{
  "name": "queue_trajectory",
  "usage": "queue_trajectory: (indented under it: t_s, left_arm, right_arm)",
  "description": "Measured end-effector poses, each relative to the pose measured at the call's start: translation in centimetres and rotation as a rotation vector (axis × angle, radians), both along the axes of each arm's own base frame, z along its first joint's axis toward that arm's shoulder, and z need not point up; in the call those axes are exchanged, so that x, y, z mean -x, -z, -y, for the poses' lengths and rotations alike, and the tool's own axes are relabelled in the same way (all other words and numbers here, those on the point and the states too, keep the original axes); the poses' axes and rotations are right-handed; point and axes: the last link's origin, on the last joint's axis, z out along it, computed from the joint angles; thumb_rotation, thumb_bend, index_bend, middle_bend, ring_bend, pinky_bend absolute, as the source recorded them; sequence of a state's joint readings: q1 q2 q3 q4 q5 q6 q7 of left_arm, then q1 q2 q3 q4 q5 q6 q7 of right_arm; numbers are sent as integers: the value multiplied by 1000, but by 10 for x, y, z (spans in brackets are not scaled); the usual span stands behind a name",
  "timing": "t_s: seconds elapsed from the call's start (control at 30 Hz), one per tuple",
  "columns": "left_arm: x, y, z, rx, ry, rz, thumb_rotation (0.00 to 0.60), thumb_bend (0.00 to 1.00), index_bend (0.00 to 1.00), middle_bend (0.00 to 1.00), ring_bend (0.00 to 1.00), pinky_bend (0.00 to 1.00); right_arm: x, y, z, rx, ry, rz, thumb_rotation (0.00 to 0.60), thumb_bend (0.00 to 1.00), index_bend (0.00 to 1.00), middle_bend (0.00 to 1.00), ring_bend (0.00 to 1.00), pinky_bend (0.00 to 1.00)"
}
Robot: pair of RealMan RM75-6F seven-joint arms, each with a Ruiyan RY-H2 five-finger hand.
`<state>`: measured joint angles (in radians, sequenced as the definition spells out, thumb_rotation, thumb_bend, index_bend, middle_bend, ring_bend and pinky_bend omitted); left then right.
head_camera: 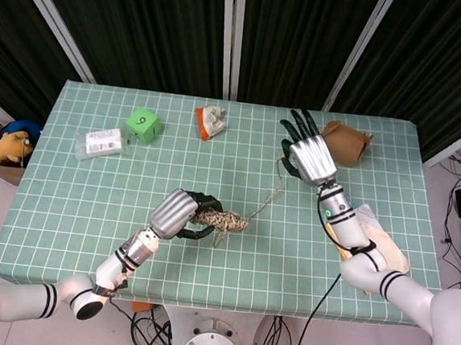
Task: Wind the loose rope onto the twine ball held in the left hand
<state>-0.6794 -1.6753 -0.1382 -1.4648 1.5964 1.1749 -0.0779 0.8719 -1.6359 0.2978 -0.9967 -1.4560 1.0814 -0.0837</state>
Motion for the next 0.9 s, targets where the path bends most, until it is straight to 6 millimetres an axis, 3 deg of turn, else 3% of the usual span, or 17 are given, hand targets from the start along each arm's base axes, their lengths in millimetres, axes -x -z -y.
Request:
queue_trajectory:
  t_s: [0.23,0.5,0.7,0.9]
  left_arm:
    - [-19,33,-6,-25,78,-164,600,429,718,698,600,691]
    - [-39,58,-25,-8,-15,-146,600,429,721,699,601,690]
    - [-41,69,-50,-60,-131,-155,600,429,722,700,603,691]
    - [-24,65,-78,-151,-282,-150,600,429,724,702,607,692]
  right_arm:
    - [-79,0,26,55,-64,82,600,592,911,219,0,0]
    - [-142,-2,23,94,-175,147,600,593,914,219,0,0]
    - [-166,-7,9,104,-249,194,600,593,916,221,0,0]
    - [-173,-23,-6,140,-307,242,600,592,918,223,0,0]
